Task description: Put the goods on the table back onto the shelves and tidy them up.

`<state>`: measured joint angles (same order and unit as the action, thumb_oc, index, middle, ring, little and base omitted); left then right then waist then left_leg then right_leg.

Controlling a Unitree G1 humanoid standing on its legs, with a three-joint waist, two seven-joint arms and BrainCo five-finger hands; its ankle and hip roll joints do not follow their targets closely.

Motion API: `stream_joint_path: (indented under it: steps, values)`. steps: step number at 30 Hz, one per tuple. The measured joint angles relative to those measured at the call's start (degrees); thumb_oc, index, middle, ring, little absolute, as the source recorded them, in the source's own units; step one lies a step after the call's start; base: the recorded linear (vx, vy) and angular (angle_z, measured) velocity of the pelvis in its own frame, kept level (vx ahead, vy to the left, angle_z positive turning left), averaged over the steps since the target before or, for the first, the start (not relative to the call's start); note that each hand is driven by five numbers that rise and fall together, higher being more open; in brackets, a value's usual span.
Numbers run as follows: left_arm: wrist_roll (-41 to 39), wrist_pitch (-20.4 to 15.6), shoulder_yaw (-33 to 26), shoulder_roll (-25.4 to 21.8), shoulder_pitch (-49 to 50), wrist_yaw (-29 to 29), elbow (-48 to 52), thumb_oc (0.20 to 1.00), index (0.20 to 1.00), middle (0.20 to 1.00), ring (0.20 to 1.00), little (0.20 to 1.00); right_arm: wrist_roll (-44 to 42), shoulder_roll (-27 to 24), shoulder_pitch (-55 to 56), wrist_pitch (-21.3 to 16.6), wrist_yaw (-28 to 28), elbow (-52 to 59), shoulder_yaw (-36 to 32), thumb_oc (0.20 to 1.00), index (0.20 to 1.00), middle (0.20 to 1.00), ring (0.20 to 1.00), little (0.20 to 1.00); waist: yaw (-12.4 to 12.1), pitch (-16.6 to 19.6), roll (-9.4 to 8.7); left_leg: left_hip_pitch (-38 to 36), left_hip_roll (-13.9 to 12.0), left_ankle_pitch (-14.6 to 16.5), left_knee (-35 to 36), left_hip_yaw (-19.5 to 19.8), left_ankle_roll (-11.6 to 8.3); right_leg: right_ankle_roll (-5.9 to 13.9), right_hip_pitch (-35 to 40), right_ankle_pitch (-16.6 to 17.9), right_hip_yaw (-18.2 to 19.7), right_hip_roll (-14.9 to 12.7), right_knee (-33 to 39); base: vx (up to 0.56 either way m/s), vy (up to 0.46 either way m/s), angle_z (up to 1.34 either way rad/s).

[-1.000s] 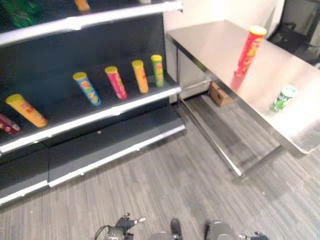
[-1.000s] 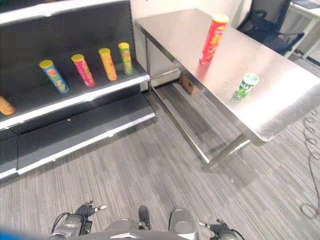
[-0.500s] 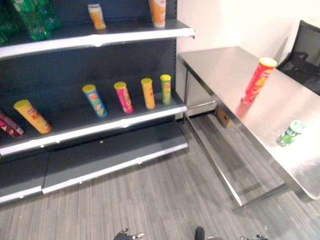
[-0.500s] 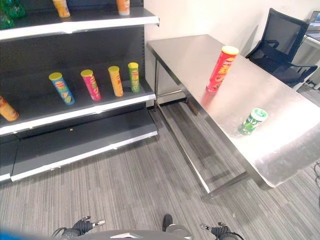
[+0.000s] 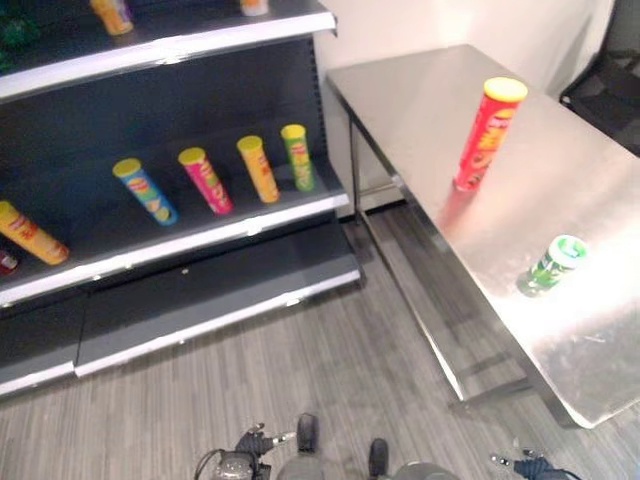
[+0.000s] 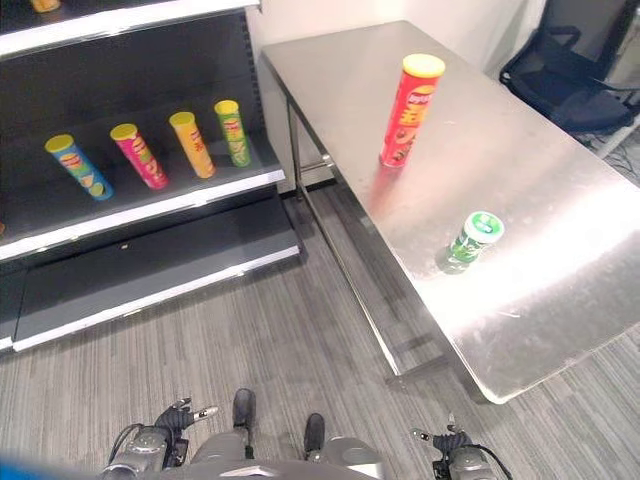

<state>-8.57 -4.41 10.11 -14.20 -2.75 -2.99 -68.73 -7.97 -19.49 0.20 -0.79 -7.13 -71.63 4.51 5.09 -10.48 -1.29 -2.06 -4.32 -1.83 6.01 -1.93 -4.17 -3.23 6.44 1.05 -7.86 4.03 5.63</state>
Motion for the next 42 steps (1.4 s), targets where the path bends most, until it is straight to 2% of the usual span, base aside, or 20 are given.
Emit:
stream_joint_path:
  steps: [2,3,5,6,8,12,14,17,19,20,21,22,23,25,27,28,32,42]
  values:
    - [0.0,-0.1,-0.5,0.1,0.6,0.0,0.3,1.000,1.000,1.000,1.000,1.000,-2.2,0.0,1.2,0.0,-0.2,0.8,-3.6,1.000,1.000,1.000,1.000,1.000,1.1,0.7,0.88,-3.7,0.6,-0.5,0.0,-2.6,1.16,-0.09,0.1,0.2,1.9,0.3,0.0,0.11,0.243,-0.42]
    - [0.1,0.0,-1.7,-0.1,0.4,0.0,0.3,1.000,1.000,1.000,1.000,1.000,-4.1,-0.1,2.5,0.0,-0.3,2.6,-6.0,1.000,1.000,1.000,1.000,1.000,2.3,1.2,1.74,-4.8,1.0,0.8,0.0,-4.1,1.75,0.47,-0.2,0.6,3.0,0.2,0.0,0.09,0.301,-0.64]
    - [0.2,0.0,-3.1,-1.3,0.6,-0.1,0.0,1.000,1.000,1.000,1.000,1.000,-6.0,-0.5,2.8,-0.1,-0.9,4.6,-7.7,1.000,1.000,1.000,1.000,1.000,2.7,1.2,1.30,-5.1,1.5,1.7,0.0,-6.0,2.59,2.10,-0.3,0.4,4.4,-0.6,0.0,0.05,0.233,-0.53]
    - [0.3,-0.1,-2.5,-1.8,0.3,0.0,-0.1,1.000,1.000,1.000,1.000,1.000,-6.1,-0.9,4.1,-0.1,-1.1,5.6,-8.8,1.000,1.000,1.000,1.000,1.000,2.0,1.6,0.94,-5.2,1.8,1.7,0.0,-7.2,2.56,2.70,-1.0,0.0,4.8,-1.2,-0.1,0.04,0.156,-0.50]
    - [0.3,0.0,-2.5,-2.6,0.9,0.0,0.3,1.000,1.000,1.000,1.000,1.000,-6.5,-4.7,6.8,-0.3,-2.3,5.2,-13.6,1.000,1.000,1.000,1.000,1.000,1.5,1.9,0.36,-4.9,3.0,2.7,0.0,-9.4,3.68,3.62,-2.3,-0.2,3.8,-3.2,-0.6,0.07,0.202,-0.49]
    - [0.4,0.0,-2.6,-3.7,2.1,0.0,0.5,1.000,1.000,1.000,1.000,1.000,-9.0,-11.2,10.9,-0.1,-4.6,6.9,-25.7,1.000,1.000,1.000,1.000,1.000,2.6,2.3,0.01,-5.0,4.2,2.9,0.0,-10.0,4.79,4.98,-2.2,0.7,3.8,-4.4,0.2,0.05,0.095,-0.05]
    - [0.9,-0.1,-2.6,-3.4,2.7,0.0,0.7,1.000,1.000,1.000,1.000,1.000,-13.6,-18.4,12.1,-0.5,-8.0,10.8,-37.1,1.000,1.000,1.000,1.000,1.000,3.5,2.3,-0.36,-5.0,4.5,3.0,0.0,-9.8,5.16,4.89,-1.8,1.2,3.6,-4.7,0.2,0.07,0.051,0.01]
    - [0.9,-0.1,-3.4,-2.7,3.9,0.0,1.7,1.000,1.000,1.000,1.000,1.000,-14.7,-21.3,14.1,-2.0,-10.4,29.4,-40.6,1.000,1.000,1.000,1.000,1.000,4.8,2.4,-0.33,-5.1,4.5,3.0,0.0,-9.8,5.16,4.90,-1.7,1.2,3.5,-4.7,0.3,0.04,-0.011,0.02]
    - [0.9,0.0,-3.6,-1.7,4.3,0.1,1.8,1.000,1.000,1.000,1.000,1.000,-14.7,-23.8,13.3,-4.7,-11.1,36.8,-40.6,1.000,1.000,1.000,1.000,1.000,5.1,2.5,-0.58,-5.3,4.5,3.0,0.0,-9.7,5.15,4.96,-1.2,1.1,3.4,-4.7,0.3,0.03,-0.039,0.05]
    - [1.0,-0.1,-3.4,-1.5,4.3,0.5,1.9,1.000,1.000,1.000,1.000,1.000,-14.6,-26.7,11.8,-6.3,-11.1,38.0,-39.9,1.000,1.000,1.000,1.000,1.000,4.8,3.0,-0.50,-5.3,4.5,3.0,0.0,-9.6,5.13,5.04,-1.3,1.1,3.3,-4.7,0.3,0.02,-0.057,0.07]
    - [1.0,-0.1,-3.3,-1.5,4.2,0.6,2.3,1.000,1.000,1.000,1.000,1.000,-14.5,-27.5,11.0,-7.2,-11.0,38.4,-39.9,1.000,1.000,1.000,1.000,1.000,3.8,3.1,-0.72,-5.2,4.4,3.0,0.0,-9.4,5.18,5.05,-1.3,1.1,3.1,-4.7,0.3,0.01,-0.059,0.07]
    - [1.0,-0.1,-3.2,-1.6,5.3,0.8,3.7,1.000,1.000,1.000,1.000,1.000,-14.5,-28.5,9.5,-6.5,-10.7,40.6,-38.2,1.000,1.000,1.000,1.000,1.000,3.3,2.9,-1.06,-5.0,4.4,3.1,0.0,-9.3,4.94,5.30,-1.3,0.9,3.0,-4.7,0.3,0.00,-0.070,0.02]
    - [1.0,-0.1,-2.0,-1.5,6.4,1.1,3.9,1.000,1.000,1.000,1.000,1.000,-14.3,-32.4,8.1,-7.7,-8.8,46.6,-33.4,1.000,1.000,1.000,1.000,1.000,3.5,3.3,-0.42,-5.1,4.5,3.0,0.0,-9.3,5.13,5.26,-1.2,0.9,3.1,-4.7,0.3,0.00,-0.050,0.06]
    - [1.0,-0.1,-2.1,-1.7,6.6,1.3,5.3,1.000,1.000,1.000,1.000,1.000,-12.1,-34.5,7.1,-8.2,-6.2,49.9,-30.2,1.000,1.000,1.000,1.000,1.000,2.4,3.4,-0.49,-5.2,4.5,2.7,0.0,-8.7,5.31,5.16,-1.2,1.0,2.5,-4.7,0.3,0.00,-0.049,0.16]
    - [1.0,-0.4,-2.1,-1.6,7.1,1.7,5.6,1.000,1.000,1.000,1.000,1.000,-10.0,-34.7,6.0,-8.4,-3.6,51.6,-27.8,1.000,1.000,1.000,1.000,1.000,0.9,3.5,-0.69,-4.9,4.5,2.4,0.0,-8.2,5.39,4.99,-1.0,1.1,1.7,-4.7,0.3,0.00,-0.060,0.18]
    - [1.0,-0.4,-2.1,-1.6,7.9,2.0,5.9,1.000,1.000,1.000,1.000,1.000,-9.9,-34.9,4.6,-8.5,-1.4,53.5,-24.0,1.000,1.000,1.000,1.000,1.000,0.2,3.6,-0.64,-5.0,4.5,2.4,0.0,-7.9,5.38,4.96,-0.7,1.1,1.4,-4.7,0.3,0.00,-0.042,0.12]
    - [0.9,-0.4,-2.1,-1.6,8.5,2.3,5.9,1.000,1.000,1.000,1.000,1.000,-9.4,-33.5,3.4,-8.3,2.1,52.7,-19.7,1.000,1.000,1.000,1.000,1.000,-1.0,3.6,-0.84,-5.0,4.8,2.2,0.0,-6.6,5.44,5.18,-0.3,1.0,0.1,-5.0,0.3,0.00,-0.035,0.18]
    - [0.9,-0.4,-2.2,-1.7,9.1,3.2,5.9,1.000,1.000,1.000,1.000,1.000,-5.7,-31.9,3.9,-7.0,6.1,52.6,-15.8,1.000,1.000,1.000,1.000,1.000,-0.6,3.6,-0.85,-4.5,5.0,1.9,0.0,-4.8,5.52,5.27,0.0,0.8,-1.7,-5.4,0.3,0.01,-0.027,0.09]
